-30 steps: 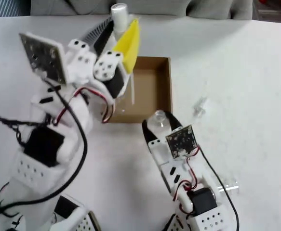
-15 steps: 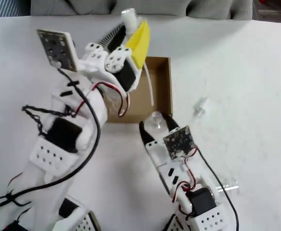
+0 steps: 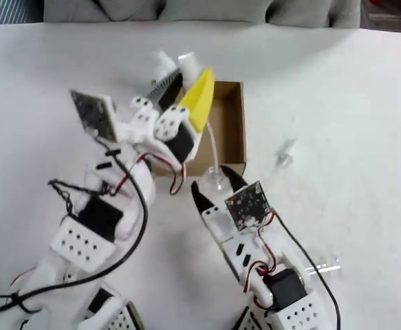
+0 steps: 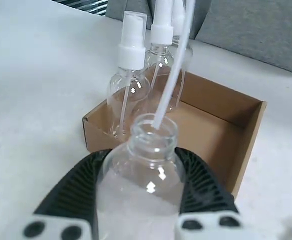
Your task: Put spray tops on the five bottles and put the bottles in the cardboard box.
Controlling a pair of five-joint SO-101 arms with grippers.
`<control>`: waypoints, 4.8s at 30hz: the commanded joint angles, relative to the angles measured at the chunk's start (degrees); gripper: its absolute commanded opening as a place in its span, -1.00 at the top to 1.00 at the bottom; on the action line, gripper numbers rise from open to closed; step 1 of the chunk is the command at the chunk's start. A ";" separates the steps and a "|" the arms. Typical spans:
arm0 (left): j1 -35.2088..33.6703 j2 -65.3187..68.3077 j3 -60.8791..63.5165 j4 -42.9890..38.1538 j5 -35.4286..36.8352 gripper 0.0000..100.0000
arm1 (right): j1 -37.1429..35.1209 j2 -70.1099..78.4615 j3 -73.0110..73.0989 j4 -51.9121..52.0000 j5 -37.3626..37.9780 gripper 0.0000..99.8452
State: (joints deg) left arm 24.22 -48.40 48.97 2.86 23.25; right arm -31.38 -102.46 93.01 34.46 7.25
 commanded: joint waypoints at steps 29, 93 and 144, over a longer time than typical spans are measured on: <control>-0.75 -9.63 6.07 -9.05 0.26 0.96 | -0.66 -0.57 0.18 0.13 -0.53 0.97; 5.93 -10.24 35.08 -21.80 -4.57 0.65 | -0.66 -0.57 2.20 -0.04 0.00 0.97; -15.52 -54.81 48.09 48.53 -15.82 0.66 | 6.37 4.44 -12.04 -27.65 -0.44 0.97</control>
State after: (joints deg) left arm 9.10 -103.25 97.14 44.26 13.14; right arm -25.32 -101.67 86.77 8.18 7.25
